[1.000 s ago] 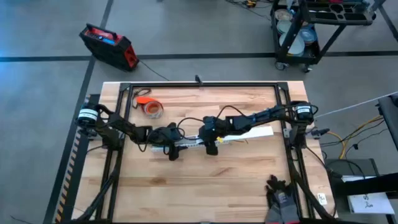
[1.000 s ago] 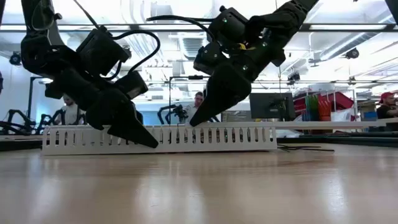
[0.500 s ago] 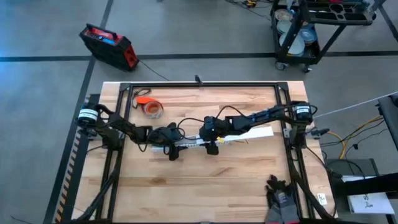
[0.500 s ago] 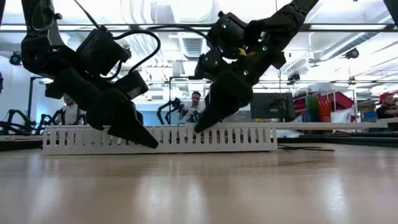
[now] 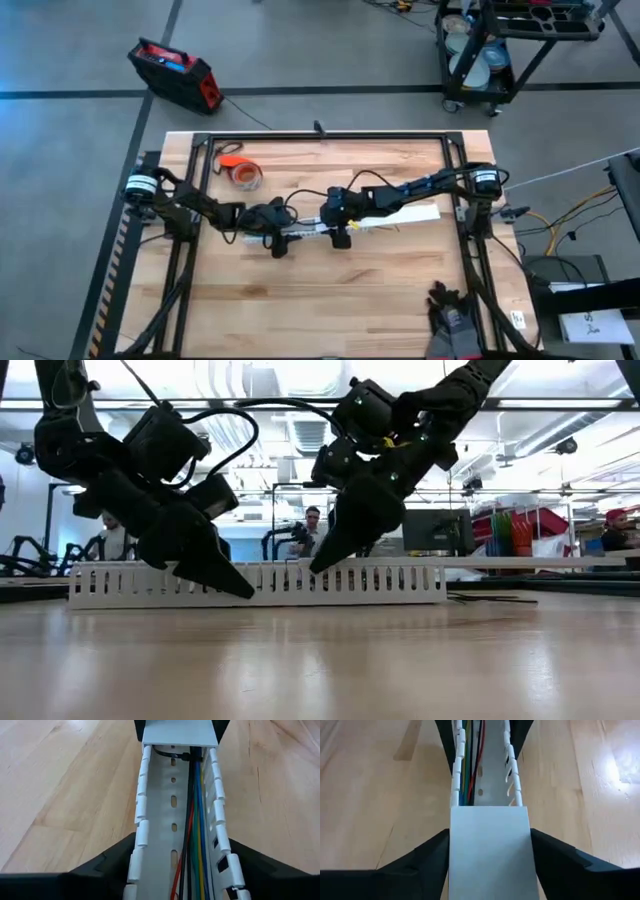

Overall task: Ziptie cables
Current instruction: Close the white cable duct

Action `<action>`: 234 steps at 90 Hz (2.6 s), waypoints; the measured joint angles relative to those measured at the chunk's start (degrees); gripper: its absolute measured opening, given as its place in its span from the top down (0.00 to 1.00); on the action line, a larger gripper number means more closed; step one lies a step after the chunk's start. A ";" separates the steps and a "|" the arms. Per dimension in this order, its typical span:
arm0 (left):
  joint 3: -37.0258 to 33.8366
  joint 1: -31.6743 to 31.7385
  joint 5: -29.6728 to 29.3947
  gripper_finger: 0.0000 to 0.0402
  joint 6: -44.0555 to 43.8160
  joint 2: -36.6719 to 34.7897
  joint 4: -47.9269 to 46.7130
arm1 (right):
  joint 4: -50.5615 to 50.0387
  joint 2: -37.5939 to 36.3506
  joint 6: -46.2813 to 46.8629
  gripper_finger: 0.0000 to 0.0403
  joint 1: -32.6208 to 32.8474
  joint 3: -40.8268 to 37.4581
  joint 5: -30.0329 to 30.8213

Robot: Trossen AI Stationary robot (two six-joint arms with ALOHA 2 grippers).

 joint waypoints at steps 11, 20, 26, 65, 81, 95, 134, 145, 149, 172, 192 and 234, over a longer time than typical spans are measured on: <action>0.00 0.00 -0.02 0.44 0.00 0.00 0.02 | 0.09 0.00 0.04 0.42 0.02 0.04 0.01; 0.00 0.00 -0.02 0.43 -0.02 0.00 0.18 | 0.20 0.02 0.28 0.43 0.01 0.04 0.02; 0.03 0.00 0.02 0.43 0.11 0.00 0.43 | 0.37 0.04 1.03 0.46 0.00 0.04 -0.02; 0.09 -0.02 -0.87 0.44 2.47 -0.11 1.62 | 0.06 0.15 0.37 0.45 0.98 0.12 -2.20; 0.07 0.00 -1.07 0.46 2.49 -0.35 2.01 | -0.17 0.15 1.79 0.46 0.92 0.17 0.08; -0.10 0.20 -1.04 0.46 2.80 -0.39 1.81 | 0.06 0.20 -0.38 0.43 0.91 0.20 -4.12; 0.17 0.39 -1.14 0.45 2.38 -0.37 4.59 | 0.09 0.20 2.35 0.44 1.03 0.11 -1.54; 0.80 0.39 -1.27 0.46 2.44 -0.33 4.45 | 0.07 0.20 3.11 0.46 1.05 0.09 -0.83; 1.03 0.39 -1.31 0.46 2.45 -0.31 4.28 | 0.07 0.20 3.52 0.46 1.05 0.09 -0.73; 2.59 0.39 -1.66 0.45 2.20 -0.10 3.80 | 0.86 0.20 3.99 0.45 1.05 0.01 -0.24; 4.07 0.39 -2.36 0.46 3.69 1.33 3.15 | 0.49 0.13 0.70 0.44 0.99 -0.13 -1.51; 2.89 1.03 -2.54 0.46 4.54 1.13 3.77 | -0.32 0.15 -1.31 0.42 0.87 -0.03 -3.37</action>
